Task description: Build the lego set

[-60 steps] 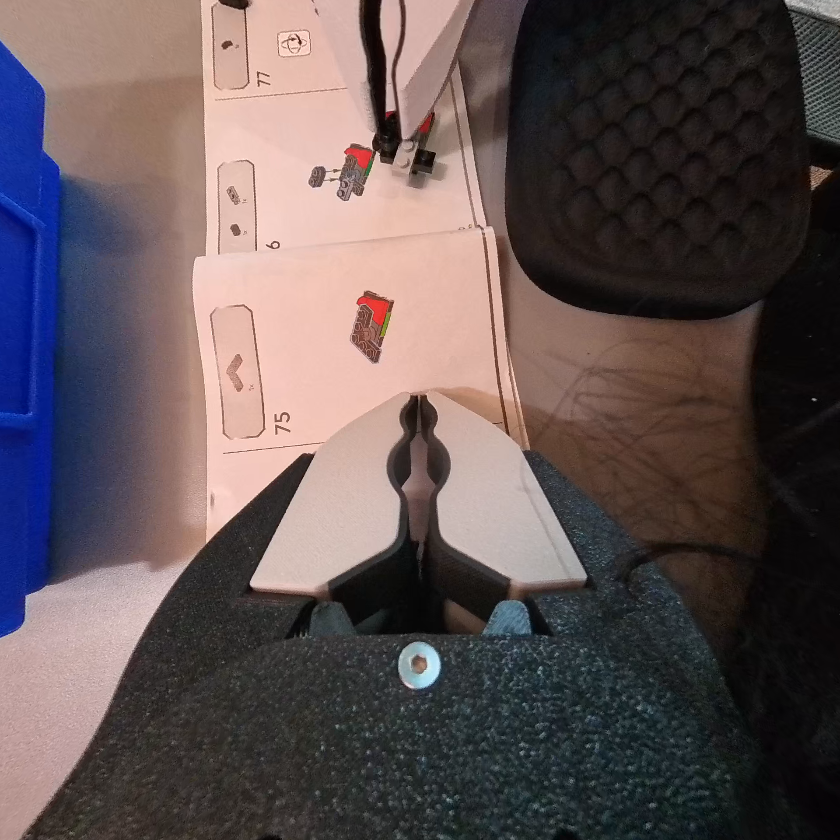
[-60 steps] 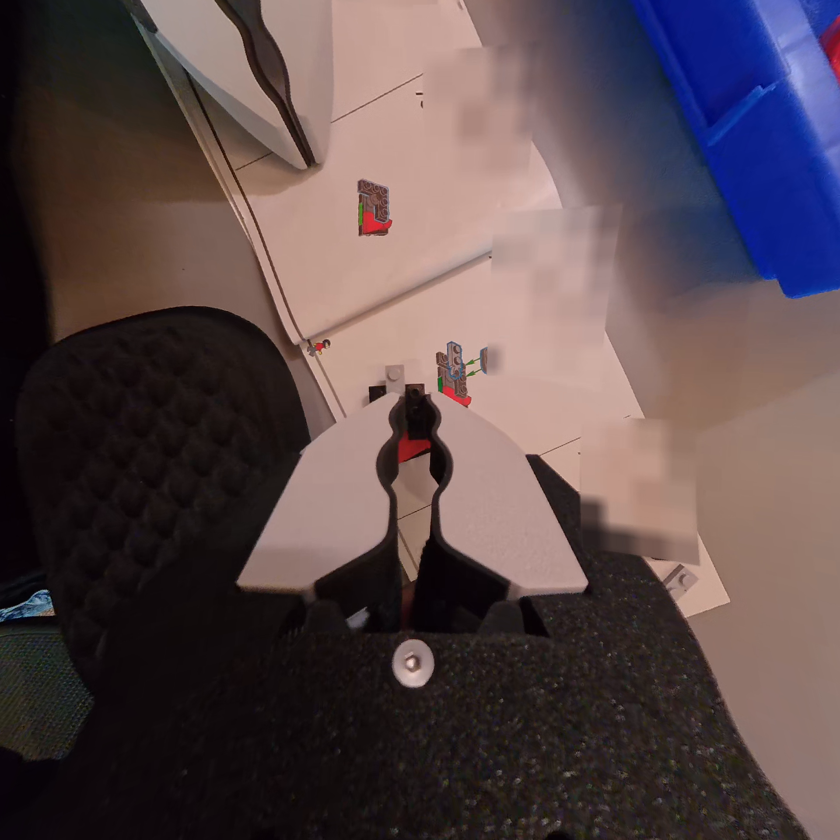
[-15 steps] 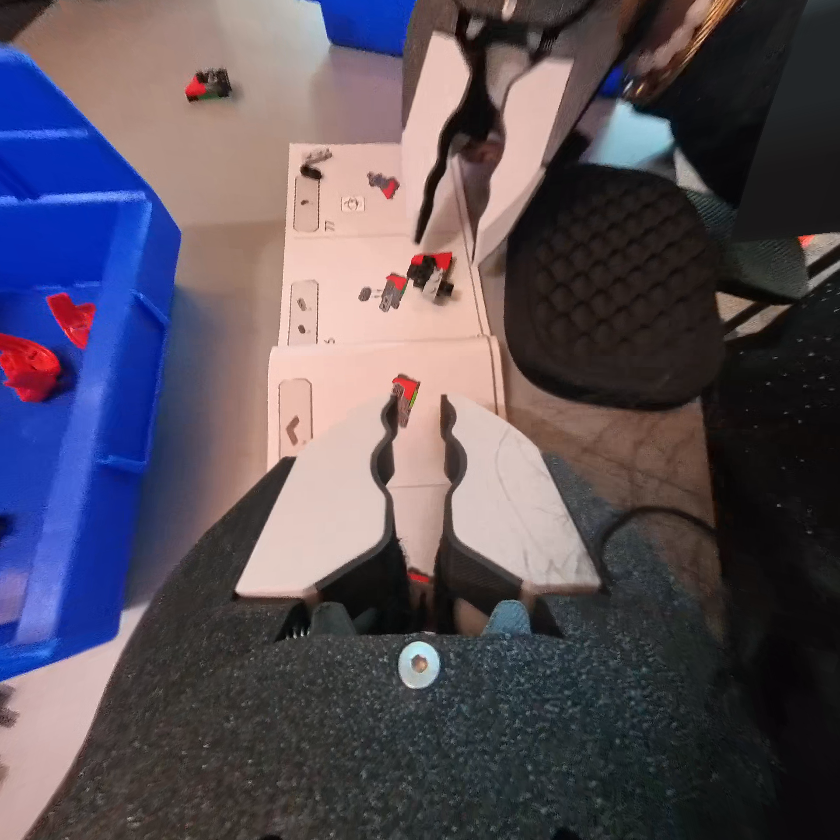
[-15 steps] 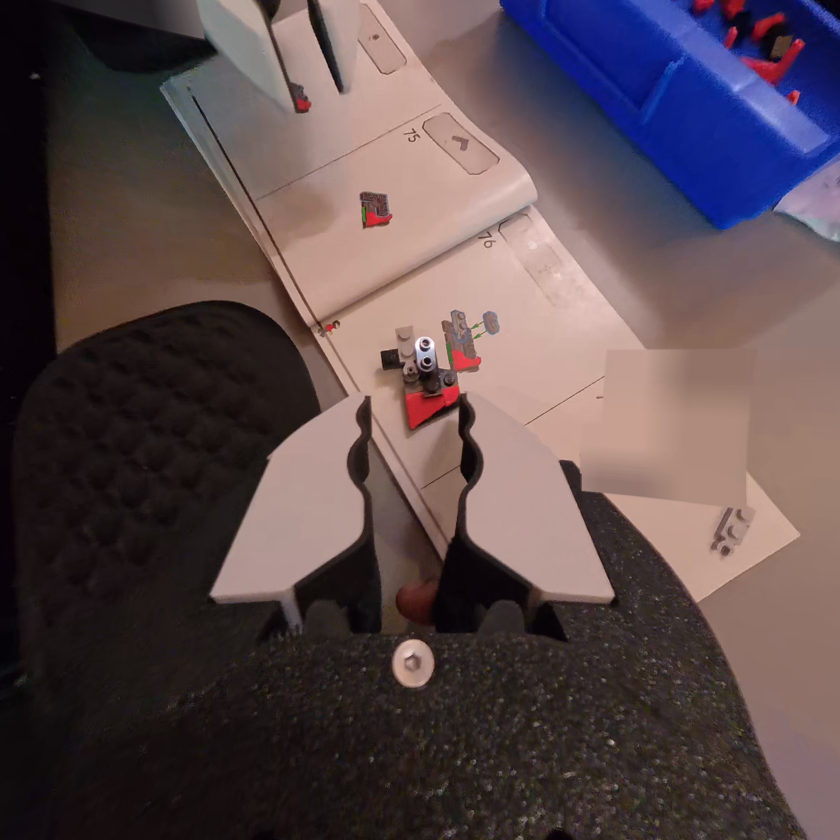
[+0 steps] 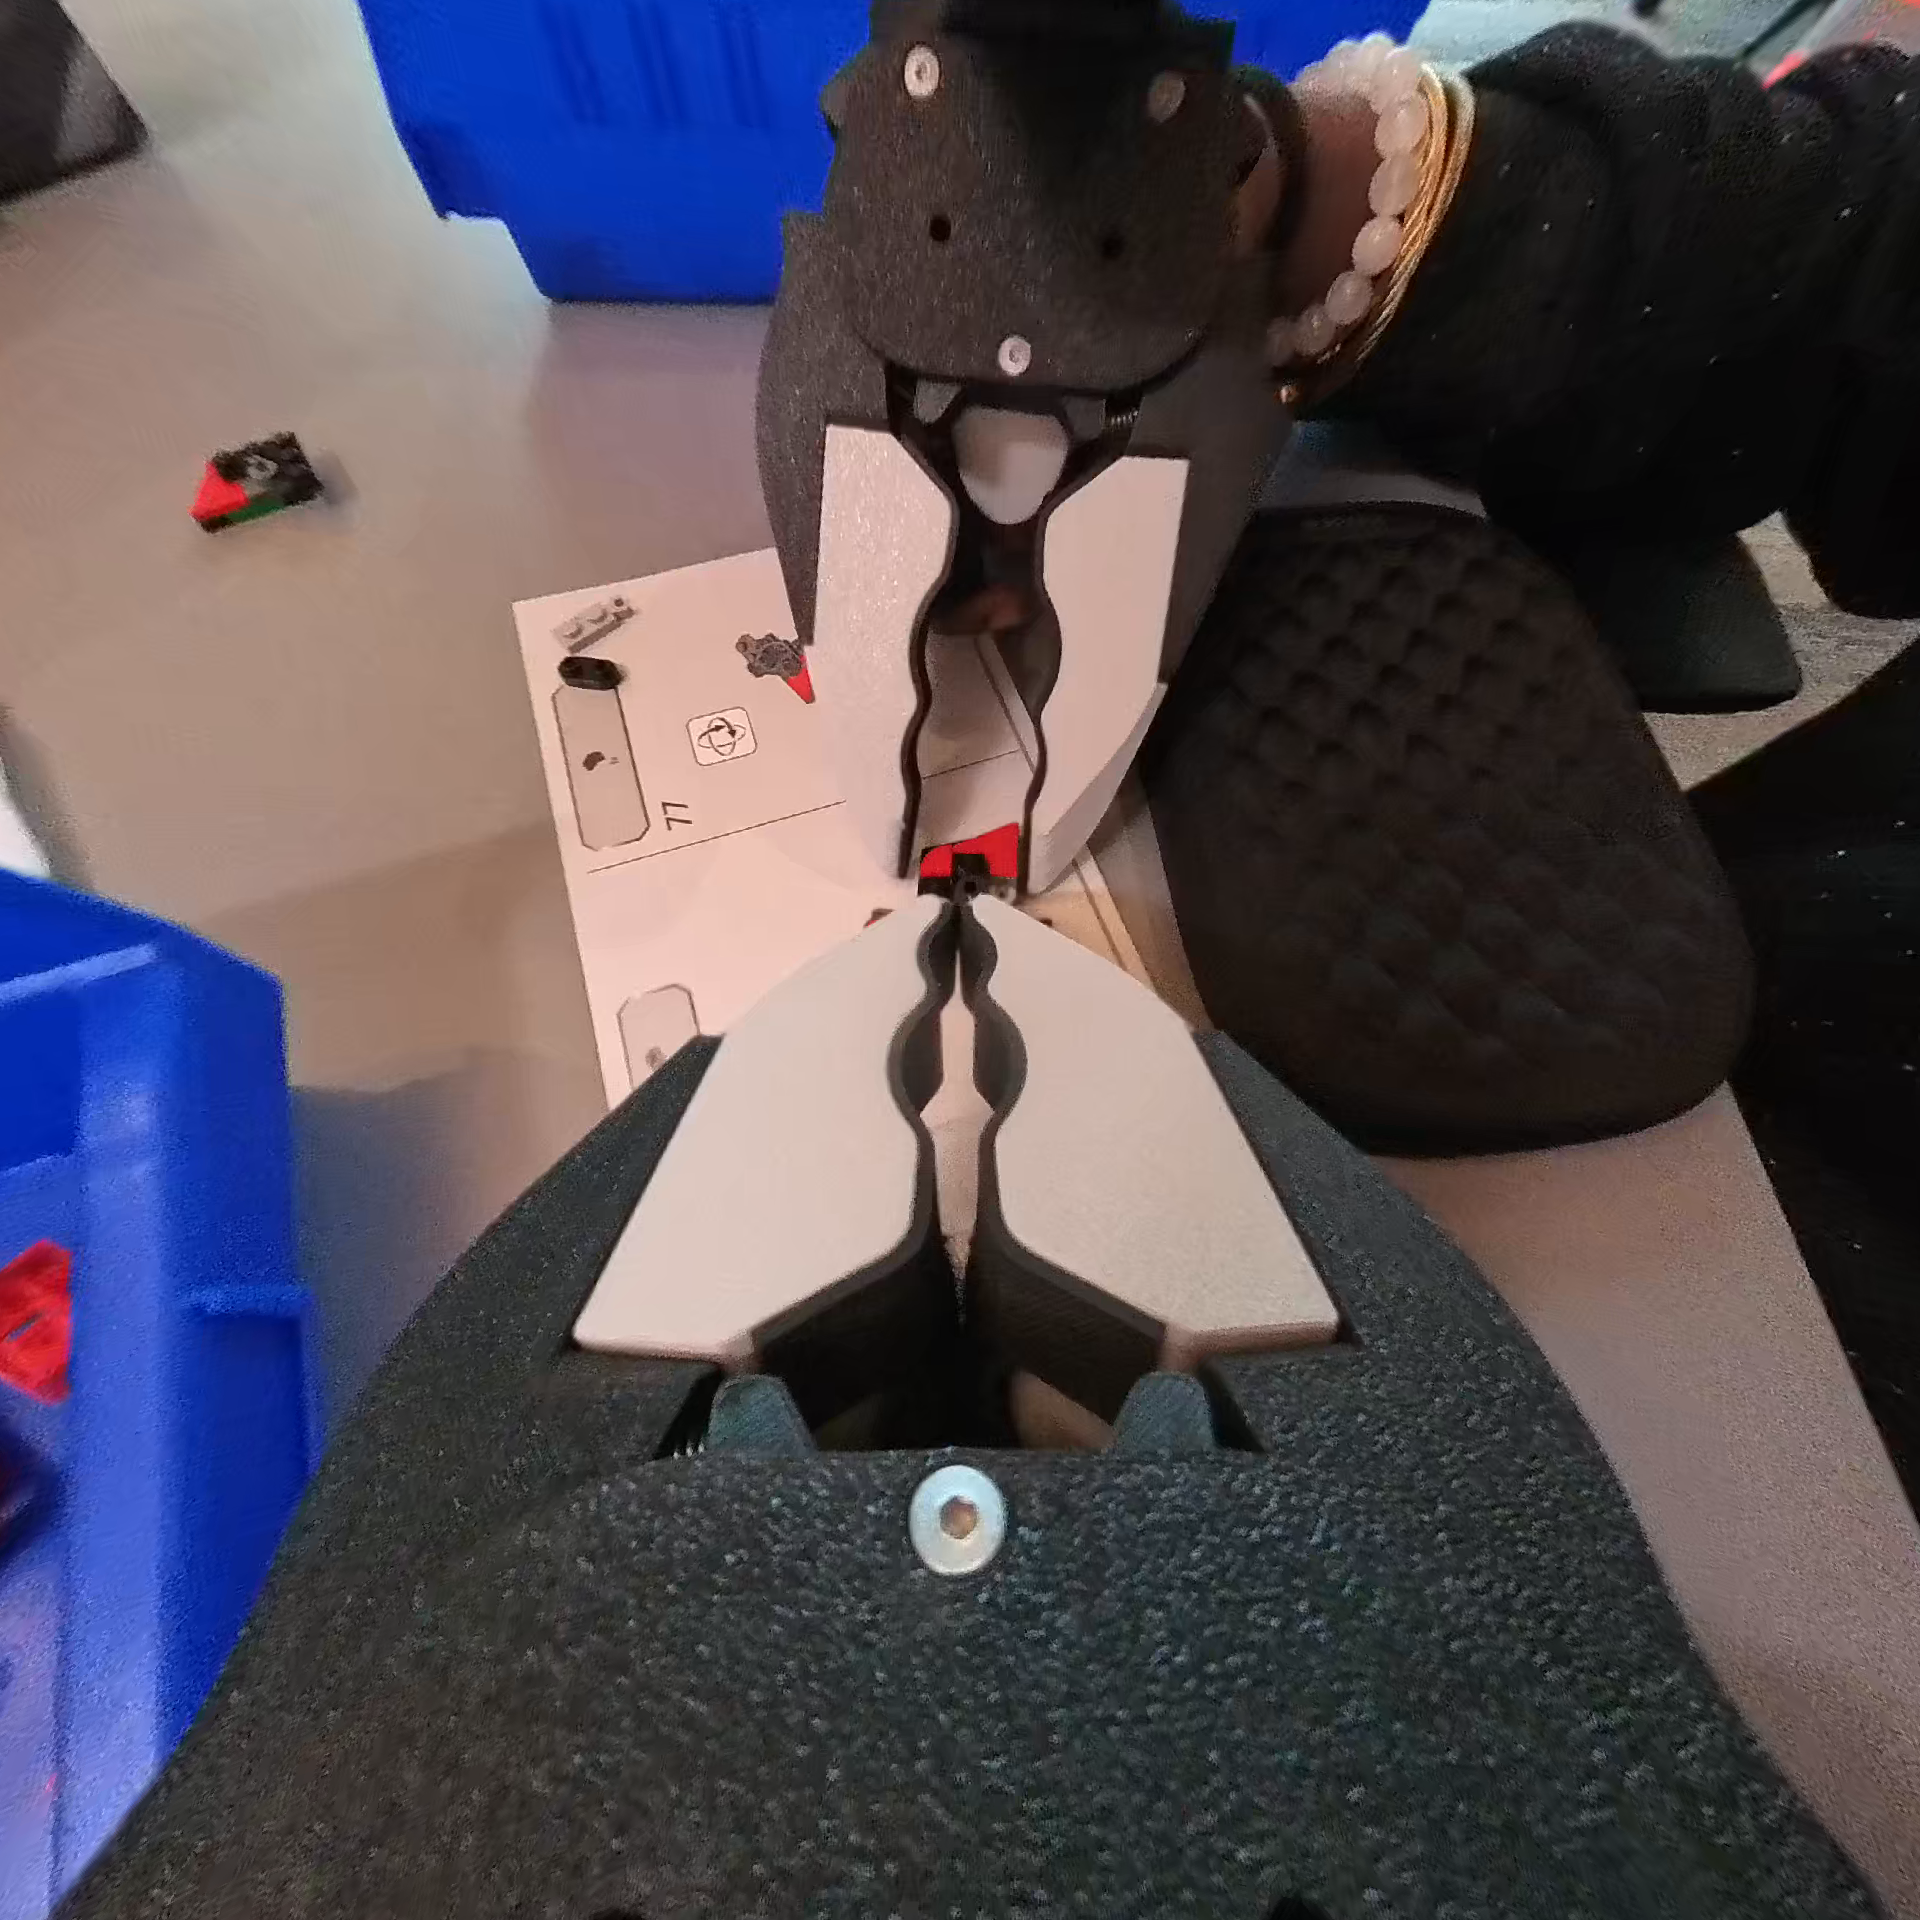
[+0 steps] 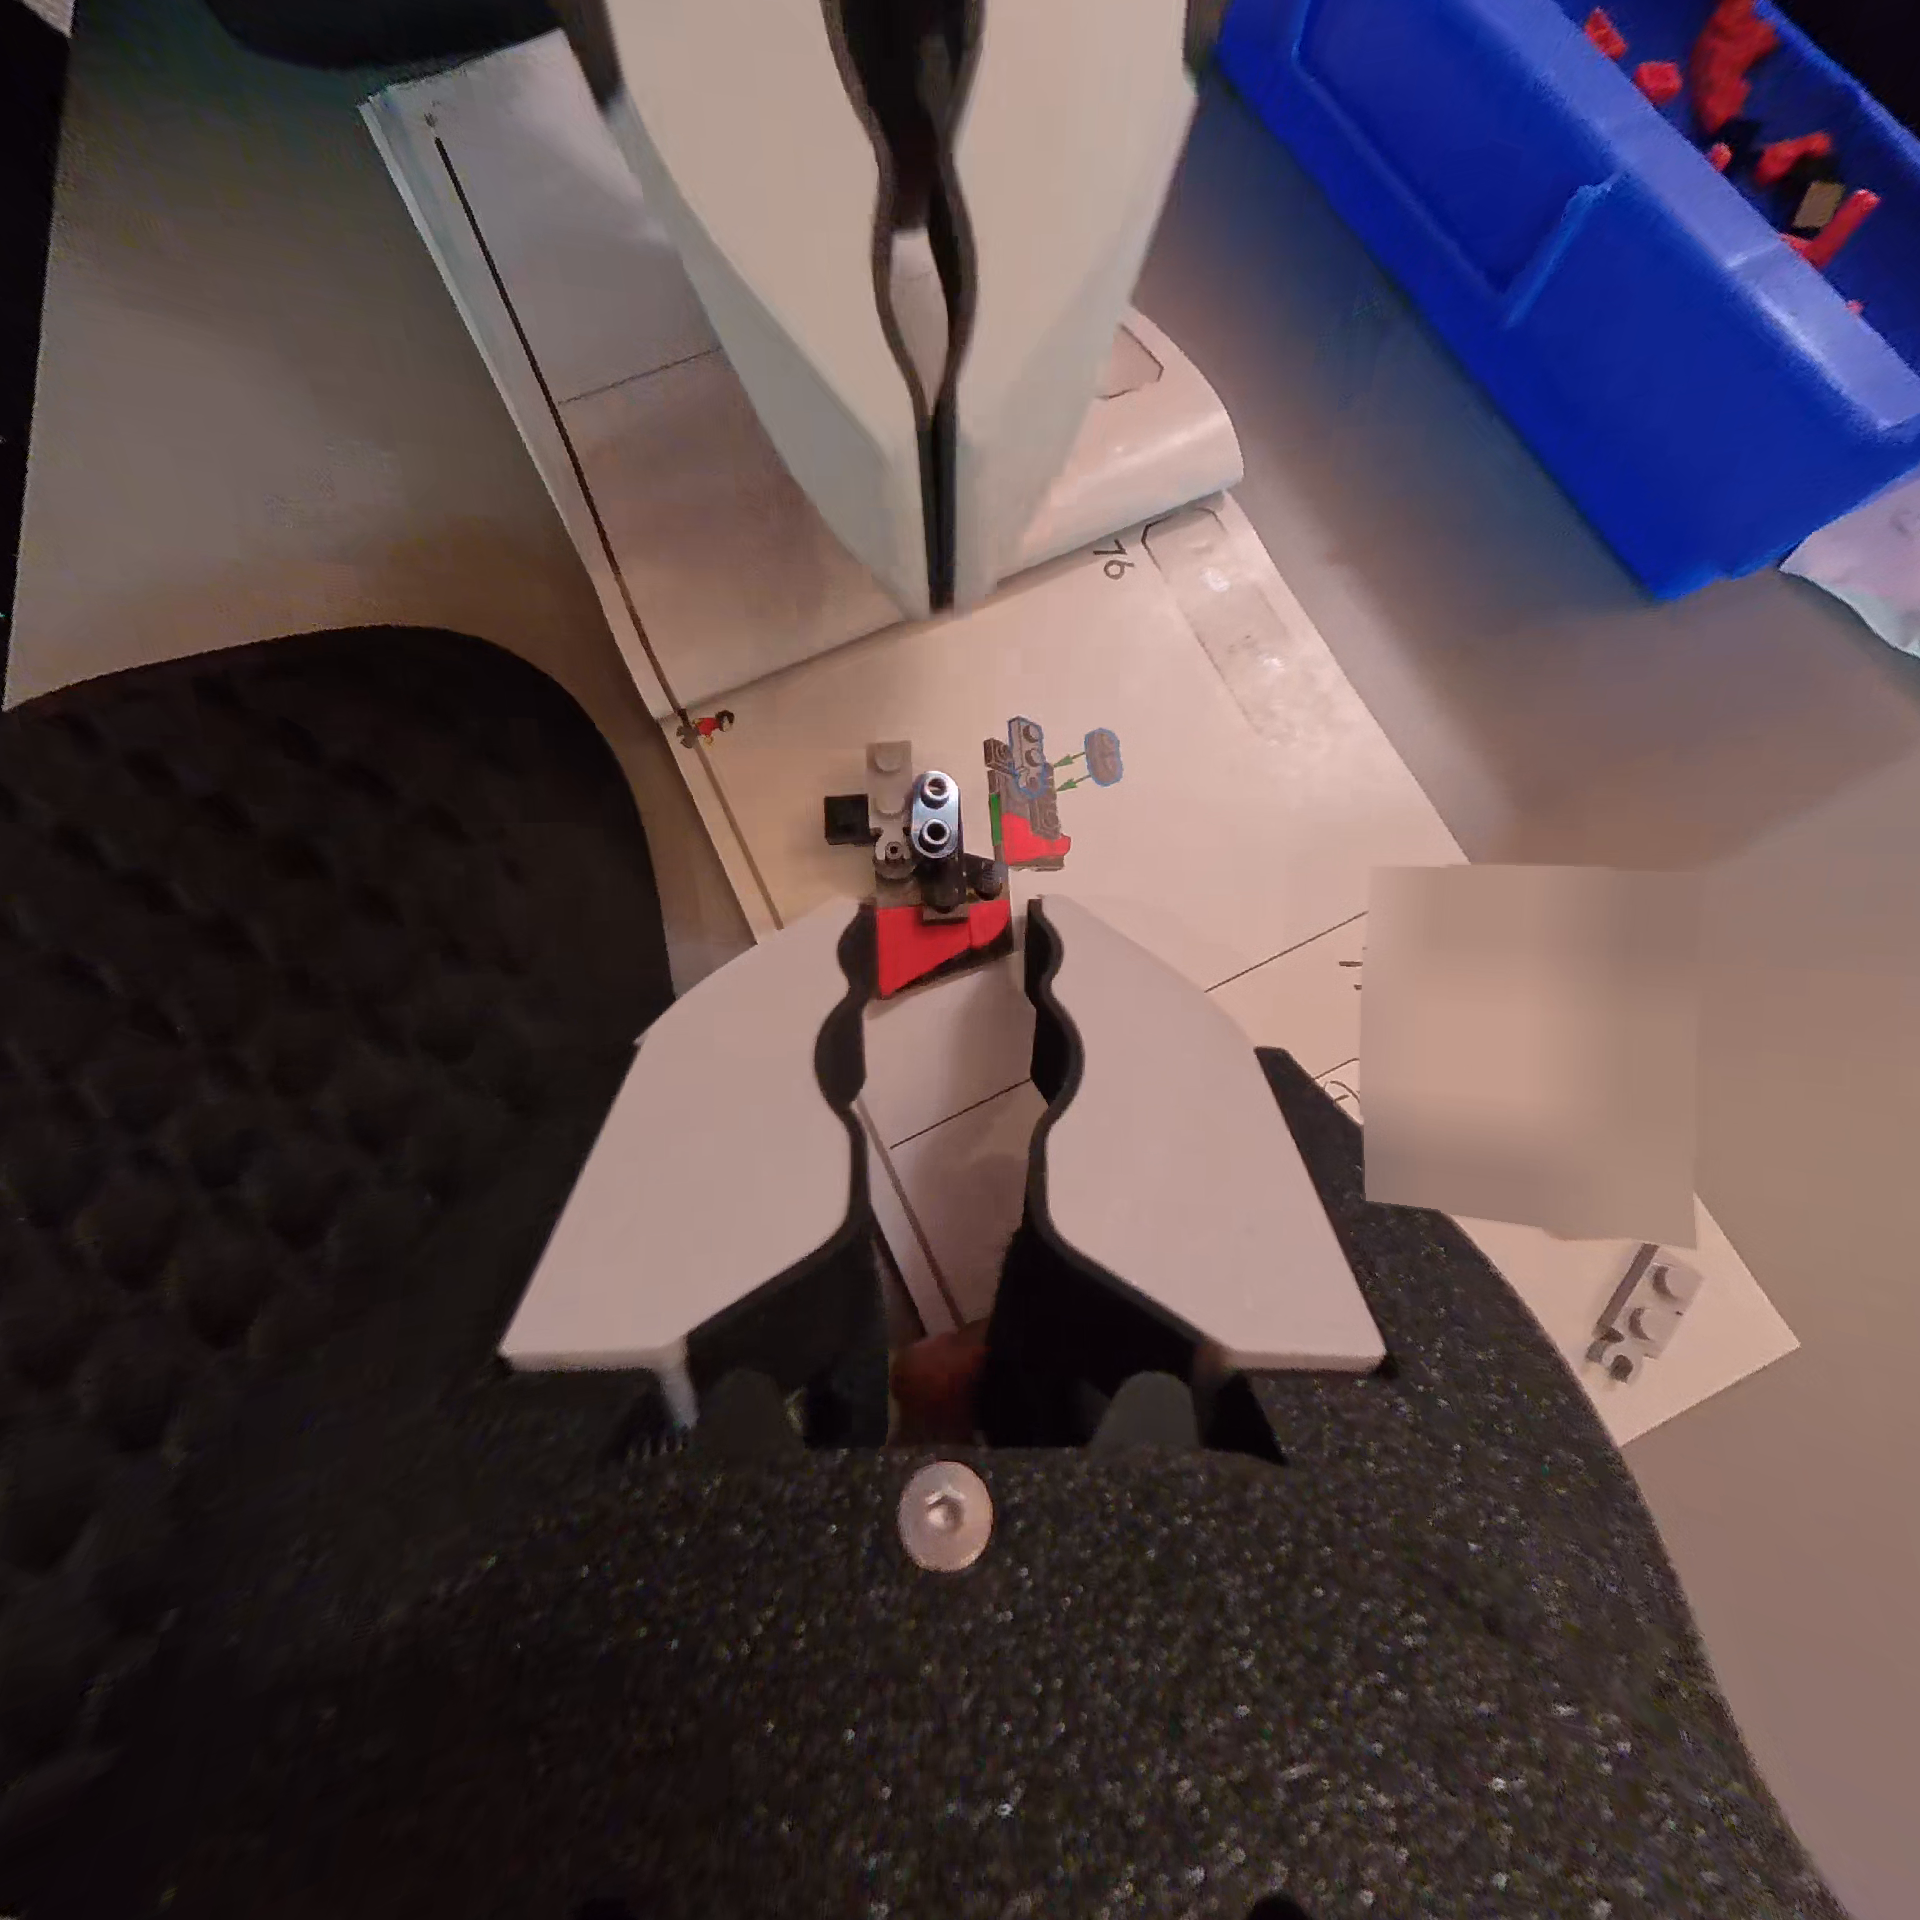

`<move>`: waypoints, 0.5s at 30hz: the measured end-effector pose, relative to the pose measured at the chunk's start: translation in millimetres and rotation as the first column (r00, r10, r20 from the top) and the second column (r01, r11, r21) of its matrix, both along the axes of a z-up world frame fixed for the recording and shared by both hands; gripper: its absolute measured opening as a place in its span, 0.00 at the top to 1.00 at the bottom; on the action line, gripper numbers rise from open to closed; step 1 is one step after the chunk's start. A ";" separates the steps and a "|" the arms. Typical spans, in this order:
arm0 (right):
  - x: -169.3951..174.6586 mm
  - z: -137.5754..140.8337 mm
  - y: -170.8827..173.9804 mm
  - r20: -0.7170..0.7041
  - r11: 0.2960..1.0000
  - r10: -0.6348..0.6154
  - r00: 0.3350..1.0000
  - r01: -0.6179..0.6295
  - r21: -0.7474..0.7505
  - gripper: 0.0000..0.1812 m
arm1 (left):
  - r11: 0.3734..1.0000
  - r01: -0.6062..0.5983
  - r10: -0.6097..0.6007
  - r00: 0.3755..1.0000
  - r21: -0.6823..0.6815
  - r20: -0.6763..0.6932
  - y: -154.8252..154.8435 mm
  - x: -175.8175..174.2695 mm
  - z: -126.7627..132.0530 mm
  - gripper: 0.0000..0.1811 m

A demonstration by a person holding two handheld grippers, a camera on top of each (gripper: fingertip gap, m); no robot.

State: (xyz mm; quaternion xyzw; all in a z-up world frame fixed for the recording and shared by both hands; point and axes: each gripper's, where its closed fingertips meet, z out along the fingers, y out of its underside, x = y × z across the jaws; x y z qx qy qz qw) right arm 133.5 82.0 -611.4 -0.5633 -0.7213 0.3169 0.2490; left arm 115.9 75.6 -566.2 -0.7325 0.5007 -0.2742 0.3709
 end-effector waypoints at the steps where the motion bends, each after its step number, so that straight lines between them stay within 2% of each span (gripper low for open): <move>1: -0.2 0.0 -0.2 -0.004 1.000 0.003 1.000 -0.003 -0.002 0.86 | 1.000 0.010 -0.010 1.000 -0.013 -0.002 1.5 3.5 -3.3 1.00; 10: -0.5 0.1 -0.1 -0.025 1.000 0.001 1.000 -0.002 -0.022 0.86 | 0.995 0.095 -0.096 0.993 -0.014 -0.075 1.8 17.2 -20.3 1.00; 15: -0.6 0.1 0.1 -0.028 1.000 -0.001 1.000 0.000 -0.027 0.86 | 0.995 0.095 -0.096 0.988 -0.015 -0.118 3.9 16.8 -27.4 1.00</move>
